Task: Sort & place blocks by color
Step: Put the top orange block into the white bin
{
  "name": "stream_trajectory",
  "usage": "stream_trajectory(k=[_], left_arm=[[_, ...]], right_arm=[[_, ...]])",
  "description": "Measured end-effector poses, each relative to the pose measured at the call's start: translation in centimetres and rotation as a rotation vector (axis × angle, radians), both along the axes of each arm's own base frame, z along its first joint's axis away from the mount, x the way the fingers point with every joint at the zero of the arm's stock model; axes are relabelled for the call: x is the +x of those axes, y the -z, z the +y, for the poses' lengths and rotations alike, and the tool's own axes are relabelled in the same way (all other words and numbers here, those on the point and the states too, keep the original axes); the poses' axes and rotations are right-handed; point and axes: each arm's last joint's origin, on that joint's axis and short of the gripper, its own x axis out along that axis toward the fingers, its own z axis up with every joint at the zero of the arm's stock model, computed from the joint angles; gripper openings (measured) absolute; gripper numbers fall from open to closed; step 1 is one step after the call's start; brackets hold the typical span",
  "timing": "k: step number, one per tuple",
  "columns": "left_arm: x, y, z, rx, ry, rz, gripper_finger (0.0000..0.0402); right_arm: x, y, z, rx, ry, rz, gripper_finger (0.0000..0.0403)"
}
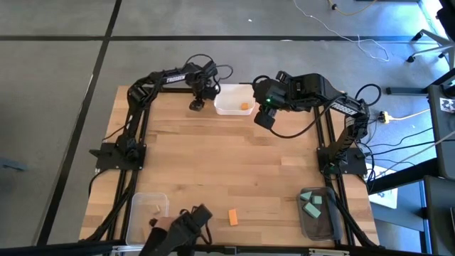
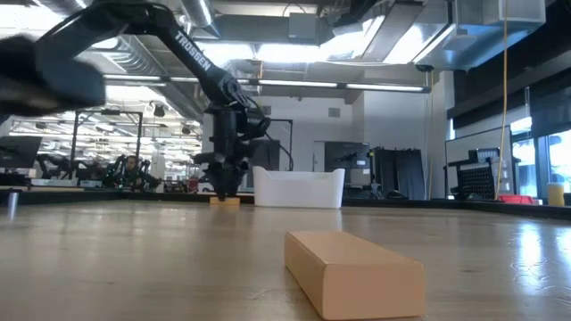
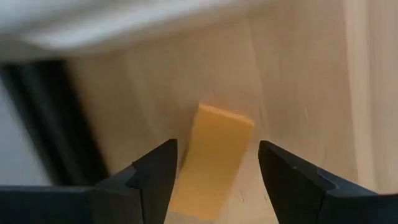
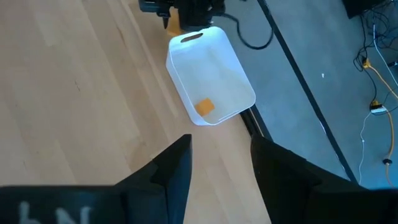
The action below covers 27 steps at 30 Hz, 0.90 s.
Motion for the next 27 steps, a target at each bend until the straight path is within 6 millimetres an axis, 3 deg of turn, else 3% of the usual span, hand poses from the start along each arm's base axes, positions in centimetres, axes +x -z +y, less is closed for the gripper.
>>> stream_trajectory(k=[10,16,18,24,27], left_arm=[[0.0,1.7,-1.1,0.072,0.069,0.058,0.021],[0.7,1.9,-2.0,0.107,0.083,0.111,0.0123],[0.9,1.9,-2.2,0.116,0.063,0.122,0.0114],[1.5,0.5,-2.3,0.078,-0.034,0.149,0.0114],[1.9,-1.5,-2.0,0.068,-0.069,0.146,0.0114]], right_arm=[[0.0,0.0,0.0,-0.003,-0.003,0.003,0.0165],[0.0,0.0,0.0,-0.003,-0.004,0.003,0.0165],[0.0,0.0,0.0,-0.003,-0.004,0.003,0.0165],[0.0,0.0,0.0,-0.008,-0.014,0.009,0.0165],[0.0,0.0,0.0,-0.01,-0.019,0.013,0.0165]])
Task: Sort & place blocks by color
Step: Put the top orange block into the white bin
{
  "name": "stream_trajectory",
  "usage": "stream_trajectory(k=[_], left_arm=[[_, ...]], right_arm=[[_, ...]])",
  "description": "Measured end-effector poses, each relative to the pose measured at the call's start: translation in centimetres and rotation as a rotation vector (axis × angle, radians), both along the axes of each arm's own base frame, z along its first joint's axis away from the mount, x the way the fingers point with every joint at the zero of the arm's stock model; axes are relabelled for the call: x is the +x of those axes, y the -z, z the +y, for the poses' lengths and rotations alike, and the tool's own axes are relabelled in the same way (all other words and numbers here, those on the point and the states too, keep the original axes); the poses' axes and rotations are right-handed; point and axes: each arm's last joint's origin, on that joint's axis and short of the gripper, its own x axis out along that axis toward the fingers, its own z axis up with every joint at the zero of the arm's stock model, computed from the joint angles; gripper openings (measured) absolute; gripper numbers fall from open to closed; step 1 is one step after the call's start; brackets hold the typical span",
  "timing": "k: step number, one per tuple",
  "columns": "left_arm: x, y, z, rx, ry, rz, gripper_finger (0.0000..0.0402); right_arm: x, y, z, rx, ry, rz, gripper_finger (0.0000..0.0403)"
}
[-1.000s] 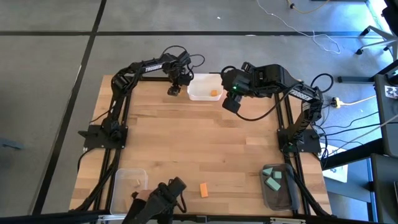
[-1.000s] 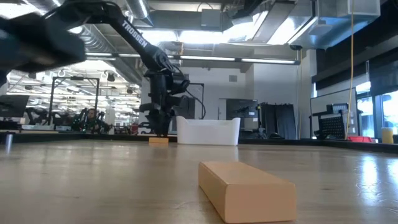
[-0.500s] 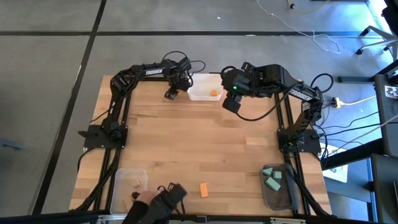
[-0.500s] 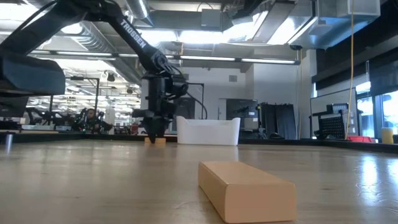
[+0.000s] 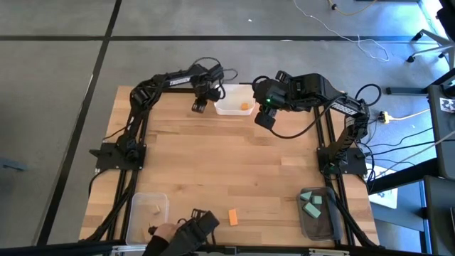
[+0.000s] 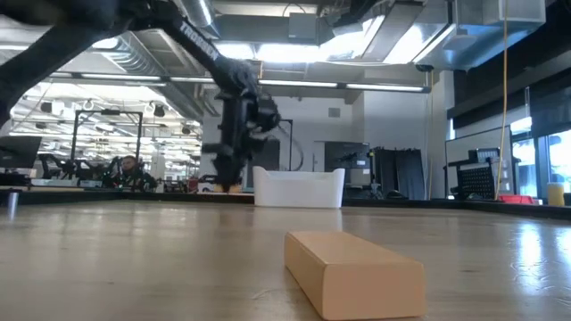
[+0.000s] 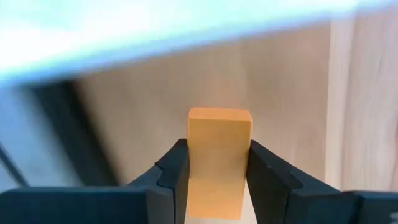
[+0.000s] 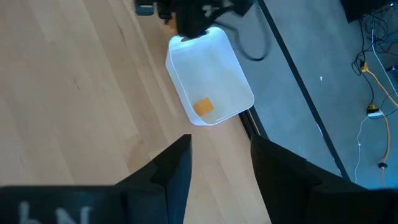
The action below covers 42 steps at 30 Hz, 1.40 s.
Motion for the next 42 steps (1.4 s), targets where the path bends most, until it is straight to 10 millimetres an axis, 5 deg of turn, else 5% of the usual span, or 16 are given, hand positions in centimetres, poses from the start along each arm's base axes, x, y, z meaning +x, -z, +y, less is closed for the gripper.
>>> stream_trajectory(k=[12,19,24,30,37,42], left_arm=[[1.2,-11.9,-1.0,0.13,-0.042,-0.167,0.0114],[4.2,-15.2,-3.6,0.235,0.047,-0.298,0.0114],[7.2,-14.4,-5.0,0.254,0.15,-0.391,0.0114],[9.7,-10.2,-4.5,0.193,0.169,-0.391,0.0114],[9.9,-4.5,-2.1,0.054,0.077,-0.316,0.0114],[9.8,-2.3,-0.8,-0.03,0.021,-0.335,0.0114]], right_arm=[[0.0,0.0,0.0,-0.001,-0.003,0.002,0.0165],[0.0,0.0,0.0,-0.004,0.001,0.0,0.0165],[0.0,0.0,0.0,-0.007,0.003,-0.002,0.0165],[0.1,-0.1,0.0,-0.007,0.005,-0.016,0.0165],[0.1,-0.1,0.0,0.001,0.021,-0.027,0.0165],[0.1,-0.1,0.0,0.002,0.023,-0.029,0.0165]])
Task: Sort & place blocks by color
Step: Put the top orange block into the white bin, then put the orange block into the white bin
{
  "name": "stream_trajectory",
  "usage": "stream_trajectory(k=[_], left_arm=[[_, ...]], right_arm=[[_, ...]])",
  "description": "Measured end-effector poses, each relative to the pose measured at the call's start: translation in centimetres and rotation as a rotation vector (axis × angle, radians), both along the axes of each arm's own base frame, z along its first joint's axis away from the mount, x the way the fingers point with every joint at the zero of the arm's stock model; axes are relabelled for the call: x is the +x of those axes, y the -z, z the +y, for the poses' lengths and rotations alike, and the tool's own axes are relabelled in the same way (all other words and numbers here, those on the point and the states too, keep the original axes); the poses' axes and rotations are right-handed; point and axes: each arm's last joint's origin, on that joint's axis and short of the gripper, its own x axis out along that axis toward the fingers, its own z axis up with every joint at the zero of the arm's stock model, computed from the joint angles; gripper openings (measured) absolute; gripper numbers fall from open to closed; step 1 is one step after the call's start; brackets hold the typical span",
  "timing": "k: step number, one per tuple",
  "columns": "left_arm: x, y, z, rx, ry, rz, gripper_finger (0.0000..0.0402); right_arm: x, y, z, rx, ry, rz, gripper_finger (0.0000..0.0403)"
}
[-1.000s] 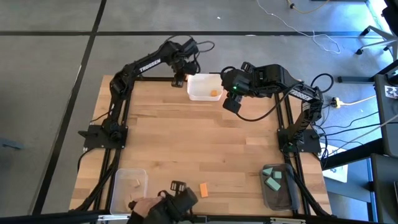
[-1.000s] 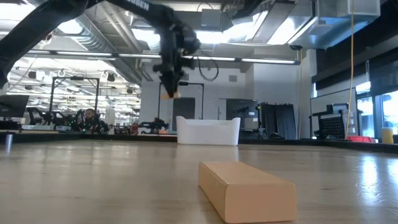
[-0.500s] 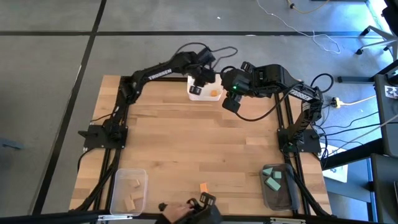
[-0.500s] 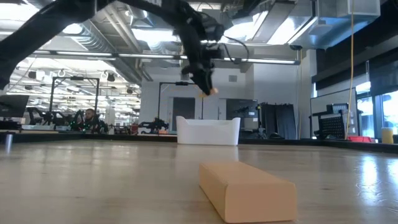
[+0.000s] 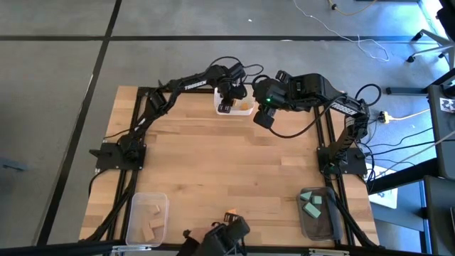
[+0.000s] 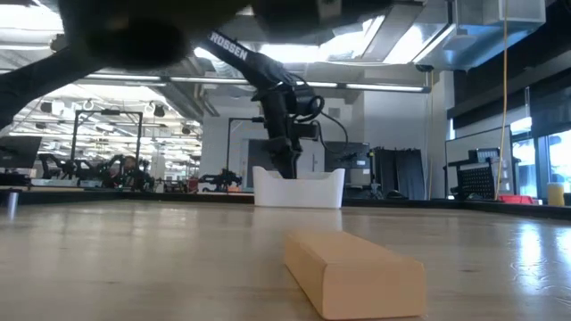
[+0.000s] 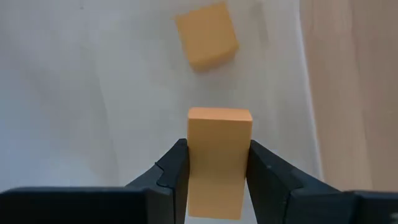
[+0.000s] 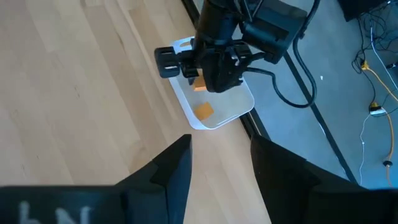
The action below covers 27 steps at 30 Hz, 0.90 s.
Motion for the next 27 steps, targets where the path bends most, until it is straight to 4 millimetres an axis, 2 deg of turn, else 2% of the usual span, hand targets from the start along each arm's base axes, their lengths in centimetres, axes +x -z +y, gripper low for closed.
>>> stream_trajectory(k=[6,12,20,22,25,27], left_arm=[[0.3,0.1,-0.2,0.039,-0.004,0.01,0.0119],[0.8,0.0,-0.5,0.054,0.005,-0.011,0.018],[1.1,-0.2,-1.0,0.051,-0.019,-0.019,0.0189],[0.8,-1.0,-1.5,0.031,-0.035,-0.003,0.0189],[-0.2,-3.7,-2.5,-0.012,-0.042,0.003,0.019],[-1.3,-5.4,-3.4,-0.104,-0.051,0.004,0.0191]], right_arm=[[0.0,0.0,0.0,0.0,0.0,-0.001,0.0165],[0.0,0.0,0.0,0.0,0.0,-0.001,0.0165],[0.0,0.0,0.0,-0.001,-0.002,0.001,0.0165],[0.0,0.0,0.0,-0.003,-0.006,0.003,0.0165],[-0.1,0.0,0.0,0.0,-0.024,0.021,0.0165],[-0.3,-0.1,0.3,0.008,-0.047,0.023,0.0165]])
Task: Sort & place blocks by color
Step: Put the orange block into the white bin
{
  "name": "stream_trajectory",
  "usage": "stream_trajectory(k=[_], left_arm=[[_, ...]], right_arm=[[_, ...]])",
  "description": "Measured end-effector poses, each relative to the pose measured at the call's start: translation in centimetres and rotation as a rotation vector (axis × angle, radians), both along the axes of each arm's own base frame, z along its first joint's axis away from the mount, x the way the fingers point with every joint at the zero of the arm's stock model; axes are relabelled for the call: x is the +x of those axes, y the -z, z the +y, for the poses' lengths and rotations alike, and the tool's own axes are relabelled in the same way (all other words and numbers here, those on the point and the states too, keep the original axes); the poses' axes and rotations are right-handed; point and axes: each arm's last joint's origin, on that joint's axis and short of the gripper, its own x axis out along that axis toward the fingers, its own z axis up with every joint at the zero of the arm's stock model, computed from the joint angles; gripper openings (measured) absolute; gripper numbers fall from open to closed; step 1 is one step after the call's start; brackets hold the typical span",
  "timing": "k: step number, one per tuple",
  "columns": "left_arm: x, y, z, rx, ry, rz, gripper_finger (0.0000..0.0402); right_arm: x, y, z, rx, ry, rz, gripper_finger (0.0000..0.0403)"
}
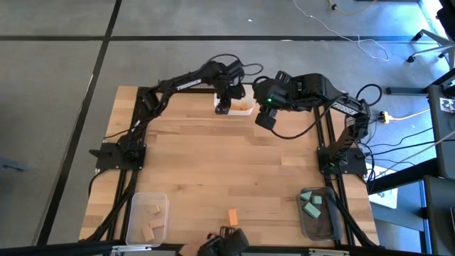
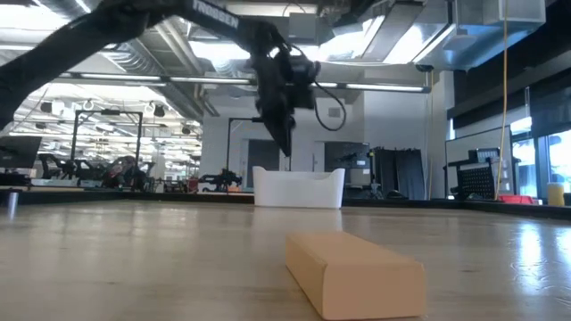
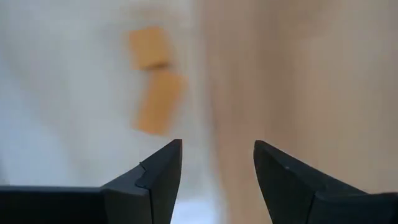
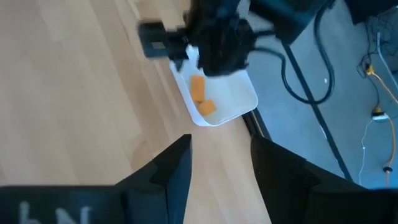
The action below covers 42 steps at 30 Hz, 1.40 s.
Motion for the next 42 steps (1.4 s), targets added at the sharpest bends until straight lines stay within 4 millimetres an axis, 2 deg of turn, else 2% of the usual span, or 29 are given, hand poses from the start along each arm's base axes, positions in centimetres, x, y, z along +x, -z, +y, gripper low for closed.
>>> stream_trajectory(k=[5,9,11,17,21,24,32,37,42], left_arm=[[-2.6,-3.0,-2.1,-0.288,-0.004,0.009,0.0191],[-4.7,-5.2,-3.6,-0.417,0.011,0.062,0.0191],[-5.3,-6.4,-4.6,-0.433,0.025,0.053,0.0191],[-7.4,-12.1,-8.3,-0.357,0.083,-0.06,0.0191],[-9.3,-15.5,-11.3,-0.298,0.121,-0.128,0.0191],[-10.3,-17.3,-13.4,-0.289,0.141,-0.163,0.0191],[-12.0,-19.6,-17.9,-0.178,0.032,-0.15,0.0192],[-13.6,-21.1,-20.0,-0.219,-0.042,-0.185,0.0192],[-15.3,-22.3,-21.7,-0.186,-0.113,-0.217,0.0192]], right_arm=[[-0.7,-0.6,1.1,0.004,-0.052,-0.013,0.0165],[-1.4,-1.1,2.8,0.071,-0.137,-0.04,0.0165],[-1.5,-1.2,3.8,0.123,-0.169,-0.053,0.0165],[-1.4,-0.6,7.1,0.272,-0.201,-0.066,0.0165],[-1.0,1.1,9.0,0.295,-0.13,-0.037,0.0165],[-0.6,3.2,9.9,0.298,-0.044,0.0,0.0165],[1.4,8.2,12.3,0.38,0.032,-0.021,0.0165],[2.2,10.5,13.7,0.548,-0.031,0.006,0.0165],[2.9,12.9,14.7,0.734,-0.001,-0.003,0.0165]])
